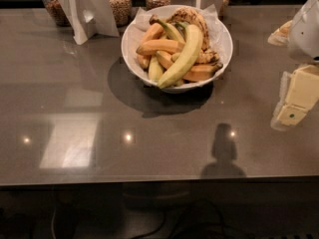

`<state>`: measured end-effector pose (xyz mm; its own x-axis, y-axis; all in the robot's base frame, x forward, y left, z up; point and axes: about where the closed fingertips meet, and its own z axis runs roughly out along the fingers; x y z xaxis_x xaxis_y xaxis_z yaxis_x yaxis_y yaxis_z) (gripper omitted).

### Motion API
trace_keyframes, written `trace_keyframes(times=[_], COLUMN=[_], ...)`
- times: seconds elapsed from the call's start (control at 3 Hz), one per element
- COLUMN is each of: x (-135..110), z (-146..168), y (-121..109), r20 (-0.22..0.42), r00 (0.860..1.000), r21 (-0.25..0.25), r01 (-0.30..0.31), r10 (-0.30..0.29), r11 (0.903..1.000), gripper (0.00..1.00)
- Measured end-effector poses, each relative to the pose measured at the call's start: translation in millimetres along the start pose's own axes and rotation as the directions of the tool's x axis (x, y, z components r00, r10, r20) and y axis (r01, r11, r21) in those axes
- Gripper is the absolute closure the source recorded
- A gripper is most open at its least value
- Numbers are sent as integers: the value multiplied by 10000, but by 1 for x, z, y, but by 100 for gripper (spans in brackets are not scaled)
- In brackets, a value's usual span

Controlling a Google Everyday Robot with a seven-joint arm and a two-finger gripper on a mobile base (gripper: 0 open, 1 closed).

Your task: Pick banana from white bowl

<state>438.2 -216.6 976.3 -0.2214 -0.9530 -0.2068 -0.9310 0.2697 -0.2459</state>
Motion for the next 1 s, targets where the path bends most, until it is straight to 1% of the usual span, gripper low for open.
trace_keyframes(times=[0.33, 0.67, 1.0], x=[0, -11, -38], z=[0, 0, 2], y=[0, -13, -39], r20=[2, 389, 1082], r00=[10000, 9957, 9609], r21=[3, 677, 1564], r01=[3, 813, 2367], r10=[-3, -840, -2549], r11=[10000, 9944, 9589], gripper=[0, 0, 0])
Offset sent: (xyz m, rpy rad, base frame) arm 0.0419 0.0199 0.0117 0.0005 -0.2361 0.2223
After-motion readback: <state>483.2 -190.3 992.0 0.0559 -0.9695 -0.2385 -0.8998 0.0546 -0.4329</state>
